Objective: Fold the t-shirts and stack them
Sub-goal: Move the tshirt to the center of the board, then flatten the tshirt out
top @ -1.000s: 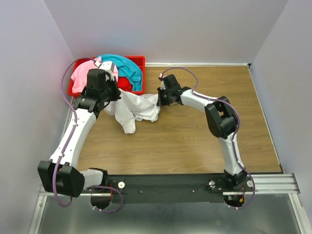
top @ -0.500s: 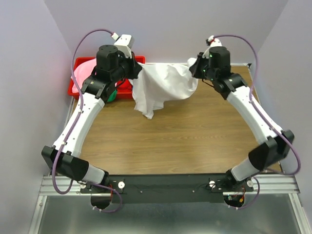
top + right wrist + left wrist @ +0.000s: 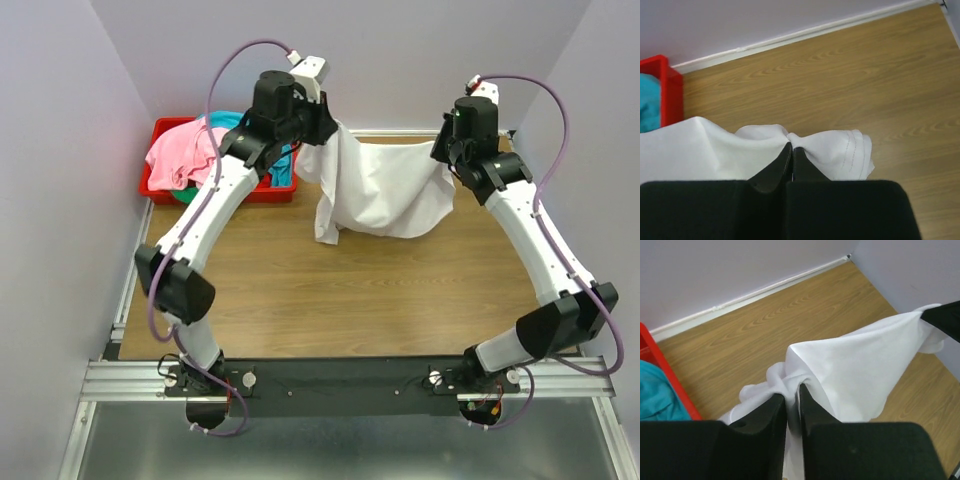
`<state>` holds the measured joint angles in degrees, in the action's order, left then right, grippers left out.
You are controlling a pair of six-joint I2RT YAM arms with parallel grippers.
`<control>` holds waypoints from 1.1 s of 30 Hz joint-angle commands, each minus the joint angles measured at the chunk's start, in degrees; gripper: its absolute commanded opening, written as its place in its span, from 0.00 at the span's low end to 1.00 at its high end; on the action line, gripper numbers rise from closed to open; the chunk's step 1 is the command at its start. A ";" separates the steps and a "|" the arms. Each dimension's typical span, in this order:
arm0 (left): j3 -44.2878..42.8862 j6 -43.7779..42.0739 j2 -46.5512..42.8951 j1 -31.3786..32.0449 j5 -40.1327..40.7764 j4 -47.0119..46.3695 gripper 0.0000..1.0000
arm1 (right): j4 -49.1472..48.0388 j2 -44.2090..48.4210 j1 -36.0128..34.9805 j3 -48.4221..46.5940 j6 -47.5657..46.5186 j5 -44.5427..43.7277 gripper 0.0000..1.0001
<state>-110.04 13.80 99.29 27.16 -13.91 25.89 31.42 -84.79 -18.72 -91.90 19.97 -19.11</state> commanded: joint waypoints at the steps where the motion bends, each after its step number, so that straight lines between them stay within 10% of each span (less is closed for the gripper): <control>1: -4.56 -0.71 7.57 0.35 3.18 -0.22 0.49 | 1.98 -3.79 4.82 2.68 2.09 -3.22 0.33; 5: -11.41 -1.14 13.56 0.35 9.50 3.46 0.96 | 2.07 -8.19 8.43 2.87 2.45 1.27 1.00; 18: 29.85 0.08 -2.42 5.96 3.81 -5.22 0.94 | 2.07 -2.05 8.96 23.68 7.27 8.04 1.00; 33: 30.41 3.25 10.04 8.35 -3.31 -6.55 0.81 | 1.80 -0.01 13.27 35.38 13.70 14.80 0.99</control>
<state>-78.08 16.01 106.85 35.62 -14.66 20.27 33.21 -84.09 -5.45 -57.08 32.14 -6.48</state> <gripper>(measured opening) 0.836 0.995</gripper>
